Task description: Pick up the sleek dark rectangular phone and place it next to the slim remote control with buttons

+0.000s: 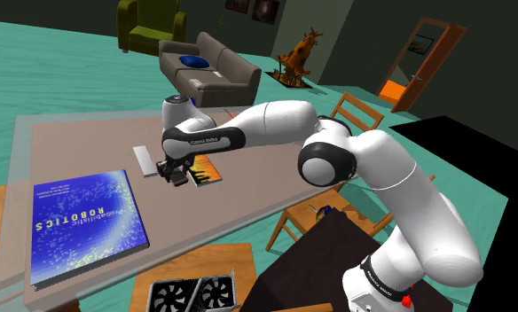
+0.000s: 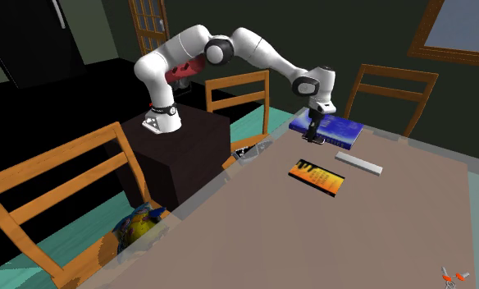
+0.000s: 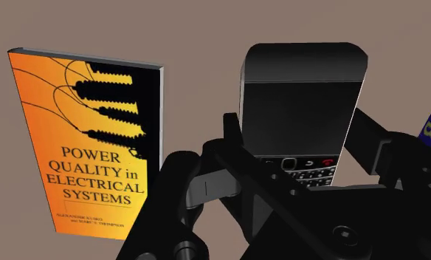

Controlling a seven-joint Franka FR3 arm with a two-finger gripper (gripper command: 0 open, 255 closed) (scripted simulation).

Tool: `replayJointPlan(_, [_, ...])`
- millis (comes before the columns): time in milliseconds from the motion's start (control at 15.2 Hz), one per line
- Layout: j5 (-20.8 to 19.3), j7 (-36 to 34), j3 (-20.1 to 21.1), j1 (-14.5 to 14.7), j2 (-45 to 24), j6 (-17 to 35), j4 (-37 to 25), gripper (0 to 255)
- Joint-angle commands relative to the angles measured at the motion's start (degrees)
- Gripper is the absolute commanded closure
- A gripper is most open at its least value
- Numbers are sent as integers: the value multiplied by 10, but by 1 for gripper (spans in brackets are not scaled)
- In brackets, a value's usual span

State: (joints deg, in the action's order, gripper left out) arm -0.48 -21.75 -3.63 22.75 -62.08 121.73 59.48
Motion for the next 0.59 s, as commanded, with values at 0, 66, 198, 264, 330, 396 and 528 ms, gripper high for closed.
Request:
replayJointPlan(0, [0,-12,1,9,-38,-32,-69,255])
replayJointPlan(66, [0,-12,1,9,-44,-30,-72,255])
replayJointPlan(198, [0,-13,1,9,-56,-24,-79,255])
replayJointPlan(264, [0,-13,2,8,-63,-22,-83,255])
replayJointPlan(330, [0,-13,2,8,-69,-20,-88,255])
replayJointPlan(396, [0,-13,2,8,-76,-18,-93,255])
replayJointPlan(528, [0,-14,2,8,-91,-14,-104,255])
